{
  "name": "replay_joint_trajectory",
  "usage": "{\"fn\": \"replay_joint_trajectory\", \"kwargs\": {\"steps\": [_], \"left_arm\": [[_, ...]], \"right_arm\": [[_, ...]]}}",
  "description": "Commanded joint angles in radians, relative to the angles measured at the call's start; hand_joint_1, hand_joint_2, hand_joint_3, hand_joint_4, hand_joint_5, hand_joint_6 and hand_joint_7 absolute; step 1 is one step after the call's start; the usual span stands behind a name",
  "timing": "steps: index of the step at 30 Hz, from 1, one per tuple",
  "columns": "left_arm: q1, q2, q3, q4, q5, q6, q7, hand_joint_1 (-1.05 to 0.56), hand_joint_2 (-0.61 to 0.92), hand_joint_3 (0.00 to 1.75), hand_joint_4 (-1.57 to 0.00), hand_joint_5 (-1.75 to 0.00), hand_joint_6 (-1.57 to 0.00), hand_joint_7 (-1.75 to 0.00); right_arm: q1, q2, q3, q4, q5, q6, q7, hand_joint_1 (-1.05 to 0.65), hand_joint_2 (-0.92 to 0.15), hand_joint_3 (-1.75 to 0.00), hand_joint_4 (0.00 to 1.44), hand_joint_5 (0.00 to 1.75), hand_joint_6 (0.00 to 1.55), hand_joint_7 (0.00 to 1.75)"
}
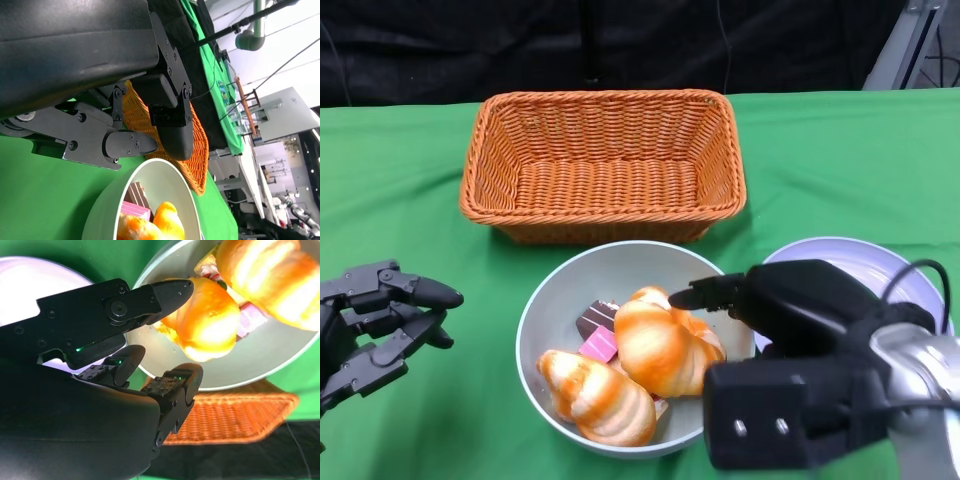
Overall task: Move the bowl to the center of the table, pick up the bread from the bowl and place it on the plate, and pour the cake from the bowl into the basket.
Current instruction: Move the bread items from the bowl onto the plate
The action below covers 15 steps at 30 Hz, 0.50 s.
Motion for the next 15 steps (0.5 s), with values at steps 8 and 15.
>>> {"fn": "replay_joint_trajectory", "kwargs": {"steps": [8,15], "left_arm": [[0.010,0.015,-0.001,-0.001,0.007,-0.014,0.011,-0.08,0.92,0.34,-0.79,-1.22,-0.93,-0.73],[0.012,0.022,-0.003,0.007,0.018,-0.018,0.014,-0.08,0.92,0.35,-0.79,-1.23,-0.91,-0.75]], "right_arm": [[-0.191,-0.004,0.027,0.224,0.053,0.050,0.170,-0.90,-0.92,-0.23,0.48,0.01,0.31,0.00],[-0.261,0.004,0.061,0.303,0.077,0.068,0.236,-0.93,-0.92,-0.27,0.53,0.03,0.21,0.00]]}}
